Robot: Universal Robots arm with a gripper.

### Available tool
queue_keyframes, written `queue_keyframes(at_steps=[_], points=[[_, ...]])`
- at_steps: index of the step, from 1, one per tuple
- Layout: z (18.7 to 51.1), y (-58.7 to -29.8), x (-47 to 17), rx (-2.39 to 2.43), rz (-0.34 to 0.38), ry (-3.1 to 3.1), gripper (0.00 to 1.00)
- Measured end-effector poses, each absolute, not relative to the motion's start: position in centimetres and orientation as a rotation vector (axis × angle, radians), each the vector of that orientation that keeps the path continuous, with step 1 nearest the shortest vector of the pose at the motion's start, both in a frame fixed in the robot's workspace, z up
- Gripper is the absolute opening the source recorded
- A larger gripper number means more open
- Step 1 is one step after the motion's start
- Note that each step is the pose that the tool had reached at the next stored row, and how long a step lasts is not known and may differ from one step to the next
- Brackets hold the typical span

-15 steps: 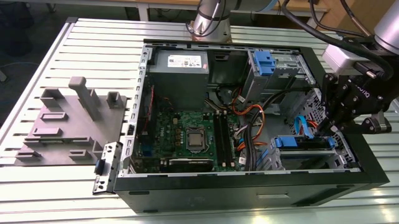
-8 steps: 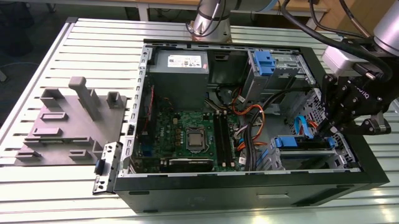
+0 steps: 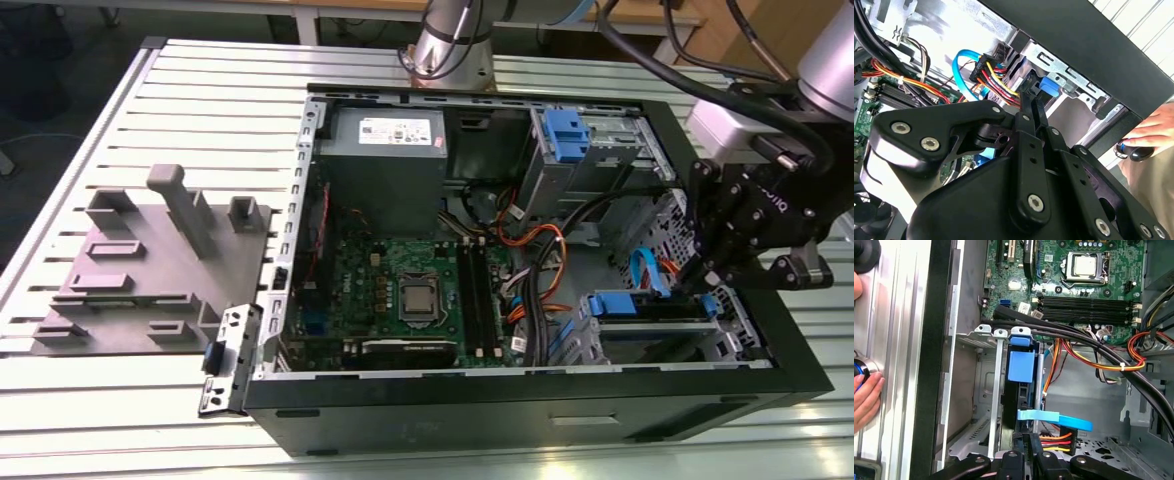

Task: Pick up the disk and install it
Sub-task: 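Insert the second disk wire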

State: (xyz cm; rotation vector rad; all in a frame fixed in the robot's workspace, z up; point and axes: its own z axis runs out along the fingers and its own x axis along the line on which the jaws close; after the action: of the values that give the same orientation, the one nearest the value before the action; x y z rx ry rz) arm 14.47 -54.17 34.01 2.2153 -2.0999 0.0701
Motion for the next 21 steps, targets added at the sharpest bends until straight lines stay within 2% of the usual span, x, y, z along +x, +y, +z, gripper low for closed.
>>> queue_keyframes(at_steps=[21], points=[[33.68, -54.60, 14.29, 2.189, 0.069, -2.126, 0.16]])
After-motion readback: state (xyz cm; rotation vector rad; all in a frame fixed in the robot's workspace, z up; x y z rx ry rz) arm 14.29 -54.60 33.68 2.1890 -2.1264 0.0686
